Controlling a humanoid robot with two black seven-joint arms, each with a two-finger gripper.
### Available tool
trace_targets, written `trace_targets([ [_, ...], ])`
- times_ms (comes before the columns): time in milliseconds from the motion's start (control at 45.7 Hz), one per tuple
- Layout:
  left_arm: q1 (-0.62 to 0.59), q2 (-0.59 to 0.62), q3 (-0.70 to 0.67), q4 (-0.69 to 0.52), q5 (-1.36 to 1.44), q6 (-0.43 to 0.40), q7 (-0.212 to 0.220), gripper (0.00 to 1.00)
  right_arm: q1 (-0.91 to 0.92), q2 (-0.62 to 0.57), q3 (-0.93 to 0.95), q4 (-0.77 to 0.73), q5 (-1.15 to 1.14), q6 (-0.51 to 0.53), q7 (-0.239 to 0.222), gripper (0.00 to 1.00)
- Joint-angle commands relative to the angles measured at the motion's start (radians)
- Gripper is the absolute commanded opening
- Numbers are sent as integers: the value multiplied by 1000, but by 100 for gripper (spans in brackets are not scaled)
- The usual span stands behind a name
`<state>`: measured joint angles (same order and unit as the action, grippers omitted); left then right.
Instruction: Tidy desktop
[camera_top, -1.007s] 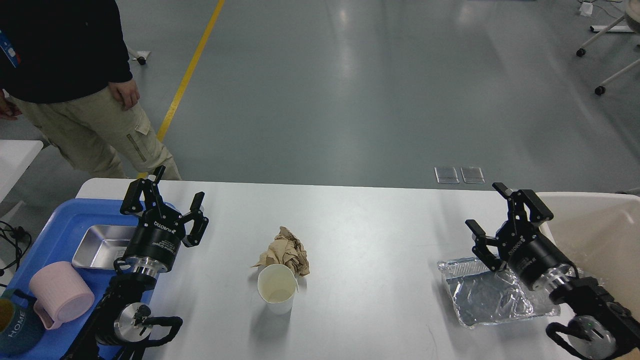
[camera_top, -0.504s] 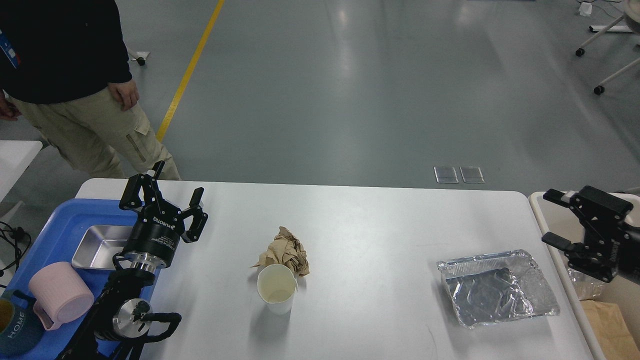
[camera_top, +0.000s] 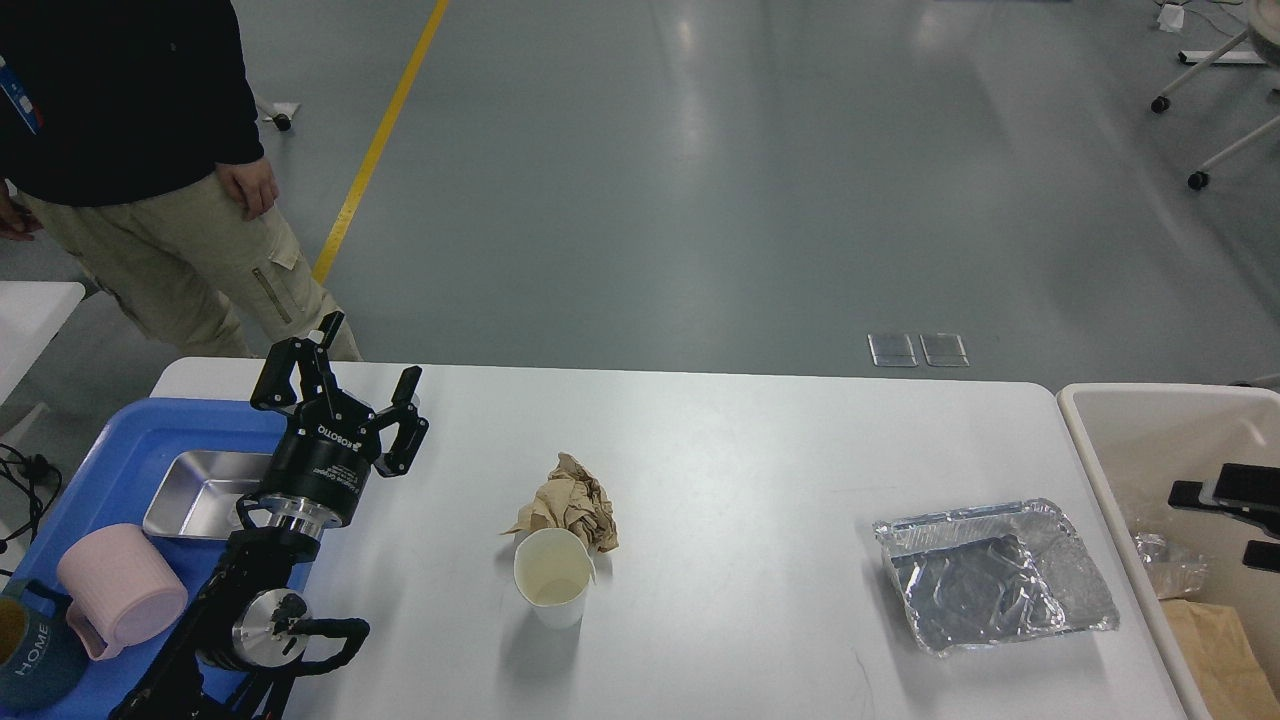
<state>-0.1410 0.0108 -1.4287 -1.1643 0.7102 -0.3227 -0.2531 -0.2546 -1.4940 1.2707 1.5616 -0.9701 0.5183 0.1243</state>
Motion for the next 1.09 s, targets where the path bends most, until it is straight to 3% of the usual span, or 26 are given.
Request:
trace_targets([
  [0, -5, 0, 4, 0, 0, -1, 0, 97, -11, -11, -2, -2, -32, -38, -69, 100],
  [153, -5, -2, 4, 0, 0, -10, 0, 97, -28, -11, -20, -2, -32, -118, -209, 100],
  [547, -2, 0, 4, 1, 0, -13, 0, 97, -31, -6, -59, 1, -21, -253, -365, 100],
  [810, 0, -2, 4, 5, 0, -12, 0, 97, -17, 11, -54, 15, -9, -264, -413, 100],
  [1073, 1, -2, 4, 8, 2, -12, -2, 97, -11, 14, -51, 26, 17, -262, -402, 100],
])
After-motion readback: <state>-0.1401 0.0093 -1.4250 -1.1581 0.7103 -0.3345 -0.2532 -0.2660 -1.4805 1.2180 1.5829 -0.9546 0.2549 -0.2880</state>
